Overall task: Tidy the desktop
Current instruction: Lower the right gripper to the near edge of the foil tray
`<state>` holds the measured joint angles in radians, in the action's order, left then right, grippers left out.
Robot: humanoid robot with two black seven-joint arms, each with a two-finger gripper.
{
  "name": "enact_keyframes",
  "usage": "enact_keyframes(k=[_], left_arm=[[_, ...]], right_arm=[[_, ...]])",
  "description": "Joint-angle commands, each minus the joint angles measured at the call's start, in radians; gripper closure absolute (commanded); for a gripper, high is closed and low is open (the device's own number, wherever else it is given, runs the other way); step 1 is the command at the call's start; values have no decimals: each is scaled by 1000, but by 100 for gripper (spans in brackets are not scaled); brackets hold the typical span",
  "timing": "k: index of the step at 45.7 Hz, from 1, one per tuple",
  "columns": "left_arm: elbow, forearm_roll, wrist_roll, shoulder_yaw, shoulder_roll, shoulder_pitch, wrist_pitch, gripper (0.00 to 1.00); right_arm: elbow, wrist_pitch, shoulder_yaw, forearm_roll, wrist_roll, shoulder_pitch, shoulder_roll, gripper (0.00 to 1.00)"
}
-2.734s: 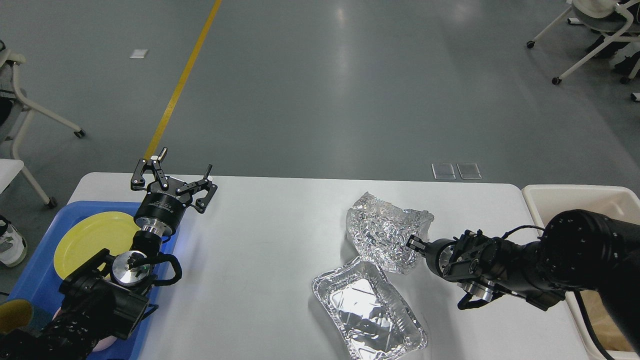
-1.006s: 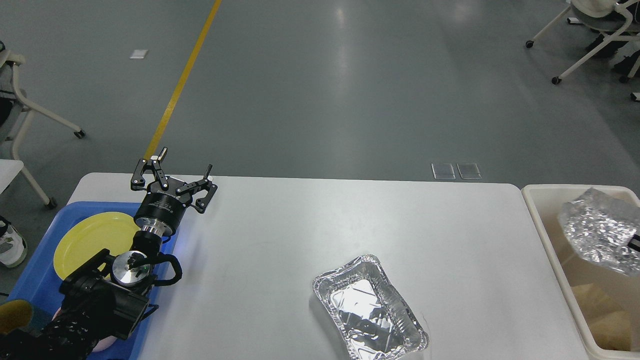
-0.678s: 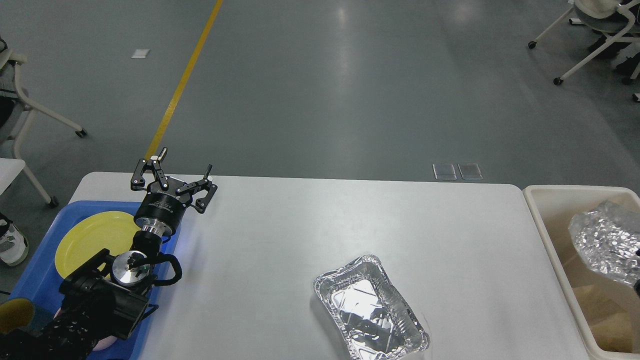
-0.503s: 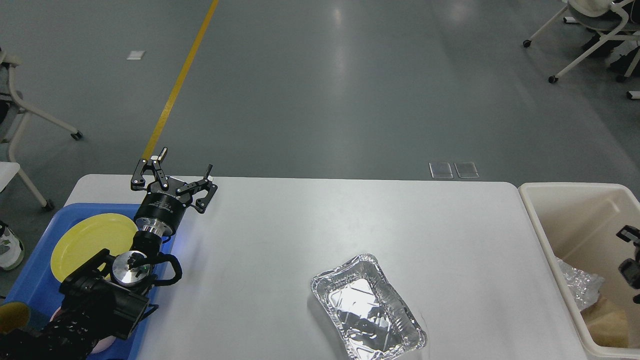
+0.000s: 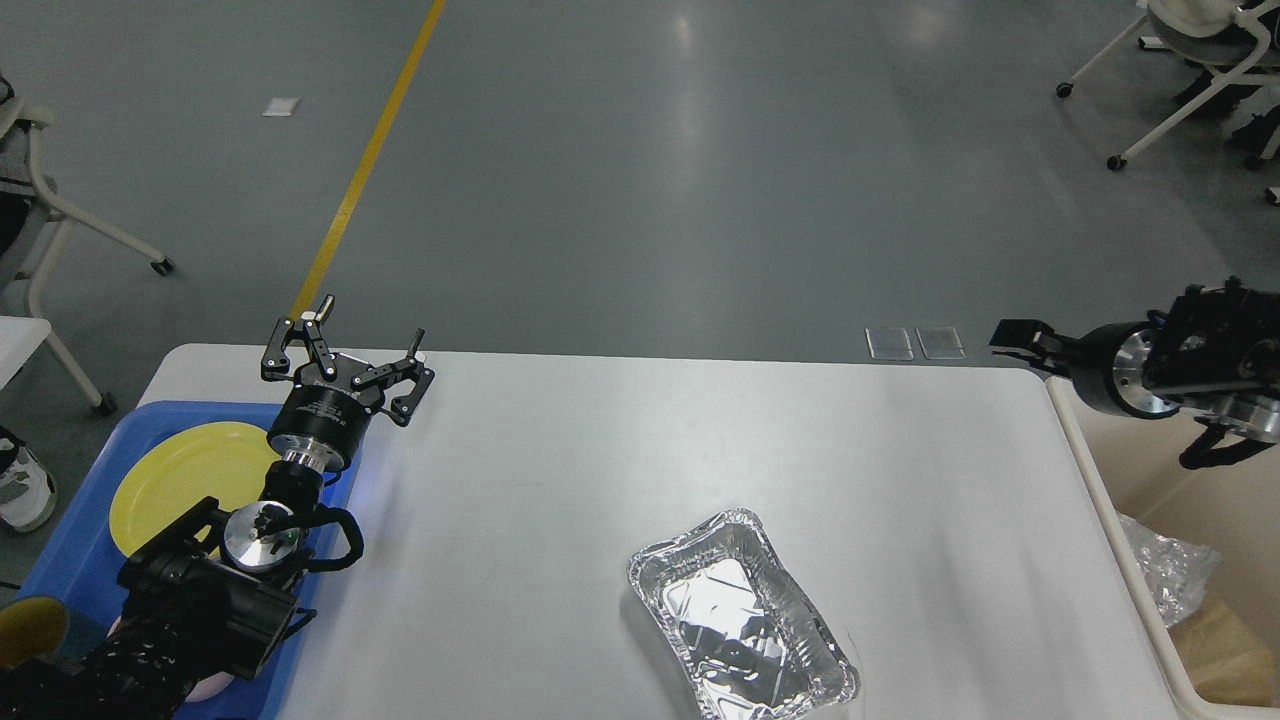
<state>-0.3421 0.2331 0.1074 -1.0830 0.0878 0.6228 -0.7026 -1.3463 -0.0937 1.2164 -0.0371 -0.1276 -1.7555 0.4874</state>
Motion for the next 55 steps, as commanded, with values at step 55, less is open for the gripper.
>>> enact_keyframes(k=[55], left_arm=[[0,0,0,0,0,0,0,0]], right_arm=[[-364,-159,-324,112,-109,522,-46,0]])
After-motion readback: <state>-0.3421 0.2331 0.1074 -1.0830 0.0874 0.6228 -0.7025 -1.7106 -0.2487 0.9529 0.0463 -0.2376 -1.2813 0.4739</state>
